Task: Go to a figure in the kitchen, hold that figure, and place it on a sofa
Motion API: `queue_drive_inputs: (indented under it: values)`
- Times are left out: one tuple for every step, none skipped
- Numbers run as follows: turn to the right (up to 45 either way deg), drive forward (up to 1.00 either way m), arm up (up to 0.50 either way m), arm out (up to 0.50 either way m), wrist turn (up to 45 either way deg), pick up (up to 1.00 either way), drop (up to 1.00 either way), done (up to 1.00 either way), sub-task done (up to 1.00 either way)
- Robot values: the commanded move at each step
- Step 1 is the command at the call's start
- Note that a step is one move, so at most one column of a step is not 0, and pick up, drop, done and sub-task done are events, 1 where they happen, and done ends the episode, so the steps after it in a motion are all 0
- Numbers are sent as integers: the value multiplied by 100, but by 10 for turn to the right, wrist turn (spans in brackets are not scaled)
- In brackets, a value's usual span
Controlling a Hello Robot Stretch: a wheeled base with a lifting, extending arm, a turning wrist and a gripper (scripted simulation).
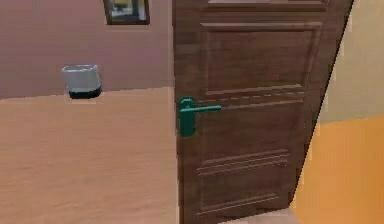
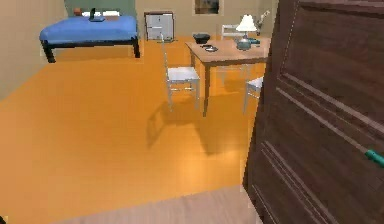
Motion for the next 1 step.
queue_drive_inputs:
  values:
    - [450, 0, 0, 0, 0, 0, 0, 0, 0]
